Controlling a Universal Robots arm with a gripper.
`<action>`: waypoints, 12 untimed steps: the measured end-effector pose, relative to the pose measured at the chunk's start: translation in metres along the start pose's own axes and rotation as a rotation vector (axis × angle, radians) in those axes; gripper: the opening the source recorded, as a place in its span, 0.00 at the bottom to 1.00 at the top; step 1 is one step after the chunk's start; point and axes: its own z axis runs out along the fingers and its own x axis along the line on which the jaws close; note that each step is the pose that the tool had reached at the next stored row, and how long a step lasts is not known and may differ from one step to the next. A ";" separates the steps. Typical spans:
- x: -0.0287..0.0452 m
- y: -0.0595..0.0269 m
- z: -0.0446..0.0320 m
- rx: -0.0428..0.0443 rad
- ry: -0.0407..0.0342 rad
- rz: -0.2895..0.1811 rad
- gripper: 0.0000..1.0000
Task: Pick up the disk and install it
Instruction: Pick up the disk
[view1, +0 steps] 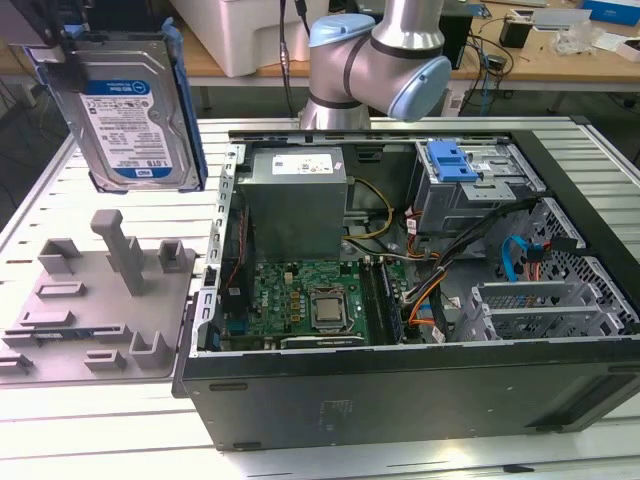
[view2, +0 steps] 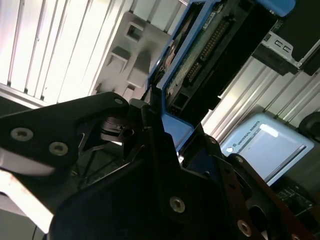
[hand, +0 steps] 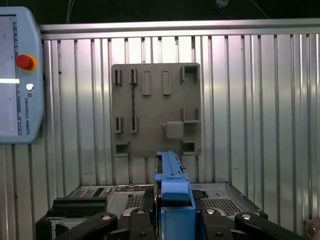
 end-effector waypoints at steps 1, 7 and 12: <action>0.0012 -0.0026 0.0000 -0.0003 -0.0010 0.000 0.37; 0.0114 -0.0223 -0.0001 -0.0036 -0.0116 0.000 0.37; 0.0201 -0.0371 -0.0001 -0.0077 -0.0222 0.000 0.37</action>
